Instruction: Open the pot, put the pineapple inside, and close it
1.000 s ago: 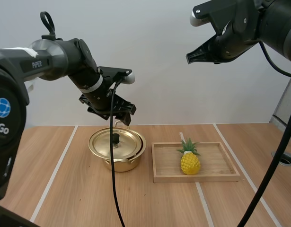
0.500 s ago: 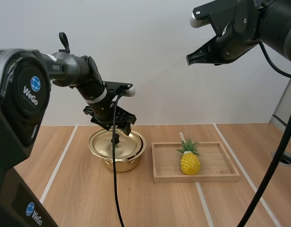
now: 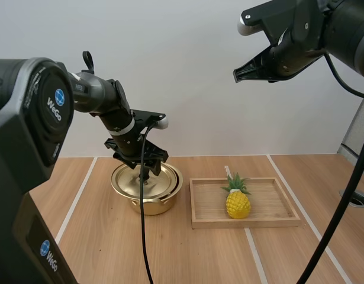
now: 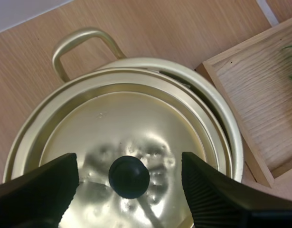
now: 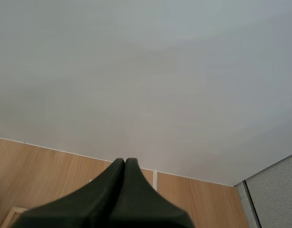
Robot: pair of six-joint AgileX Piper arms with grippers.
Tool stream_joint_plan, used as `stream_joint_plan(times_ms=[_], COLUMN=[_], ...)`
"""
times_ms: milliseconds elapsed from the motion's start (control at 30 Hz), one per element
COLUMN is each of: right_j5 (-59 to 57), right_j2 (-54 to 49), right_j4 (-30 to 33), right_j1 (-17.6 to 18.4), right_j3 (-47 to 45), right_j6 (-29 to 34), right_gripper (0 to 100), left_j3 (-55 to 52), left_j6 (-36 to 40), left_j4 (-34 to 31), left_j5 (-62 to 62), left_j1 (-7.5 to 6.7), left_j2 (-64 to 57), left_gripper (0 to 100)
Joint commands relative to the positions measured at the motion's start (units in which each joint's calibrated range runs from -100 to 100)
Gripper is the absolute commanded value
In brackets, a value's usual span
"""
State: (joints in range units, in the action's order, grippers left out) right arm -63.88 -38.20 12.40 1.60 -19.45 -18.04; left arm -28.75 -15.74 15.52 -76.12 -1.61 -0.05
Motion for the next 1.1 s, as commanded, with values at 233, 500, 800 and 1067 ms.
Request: stream_joint_plan(times_ms=[233,500,800,1067], right_j5=[0.43,0.43,0.43,0.43], right_j2=[-0.44,-0.44,-0.44,-0.44], right_j4=[-0.03,-0.03,-0.03,-0.03], right_j1=[-0.22,-0.22,-0.22,-0.22], right_j3=[0.02,0.02,0.02,0.02], right_j6=[-0.03,-0.03,-0.03,-0.03], right_gripper=[0,0,0,0], left_j3=[-0.26,-0.26,-0.26,-0.38], left_j6=[2.60,3.07,3.64,3.64], left_j4=[-4.51,-4.90,-3.59,-3.46], left_j5=[0.46,0.01,-0.57,-1.25], left_j1=[-0.19,-0.19,-0.19,-0.19], left_j2=[0.22,0.22,0.22,0.22], left_gripper=[100,100,100,100])
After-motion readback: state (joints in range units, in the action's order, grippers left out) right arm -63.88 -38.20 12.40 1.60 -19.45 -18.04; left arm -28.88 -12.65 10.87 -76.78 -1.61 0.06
